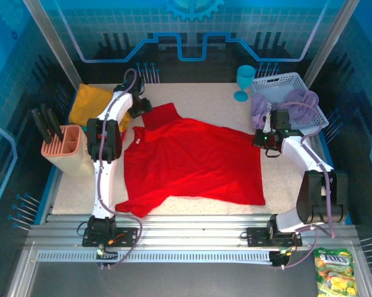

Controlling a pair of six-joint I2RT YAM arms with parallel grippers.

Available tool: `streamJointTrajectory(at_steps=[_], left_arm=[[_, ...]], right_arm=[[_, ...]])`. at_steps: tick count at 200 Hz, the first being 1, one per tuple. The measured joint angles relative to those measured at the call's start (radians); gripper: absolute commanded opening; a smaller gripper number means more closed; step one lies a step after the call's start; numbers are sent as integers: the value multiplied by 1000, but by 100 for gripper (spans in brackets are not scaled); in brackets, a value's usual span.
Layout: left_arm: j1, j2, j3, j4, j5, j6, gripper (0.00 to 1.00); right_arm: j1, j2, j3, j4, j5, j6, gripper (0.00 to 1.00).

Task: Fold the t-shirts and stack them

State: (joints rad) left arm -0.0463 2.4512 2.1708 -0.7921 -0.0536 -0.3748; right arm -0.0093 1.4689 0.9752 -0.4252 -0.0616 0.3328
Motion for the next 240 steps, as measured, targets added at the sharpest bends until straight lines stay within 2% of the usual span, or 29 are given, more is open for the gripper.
streamJointTrajectory(at_steps=[34,113,179,240], left_arm=[[-16,10,16,10,-76,7,52],[-21,200,329,-124,-135,-12,46],[-21,203,347,-229,-145,-19,47],[-38,203,334,-223,-144,-18,44]], right_arm=[[0,0,0,0,-18,0,0],[-7,-3,0,-1,-30,0,0],[-26,-43,18,-8,-55,0,0],[-33,-46,18,-8,-79,1,0]])
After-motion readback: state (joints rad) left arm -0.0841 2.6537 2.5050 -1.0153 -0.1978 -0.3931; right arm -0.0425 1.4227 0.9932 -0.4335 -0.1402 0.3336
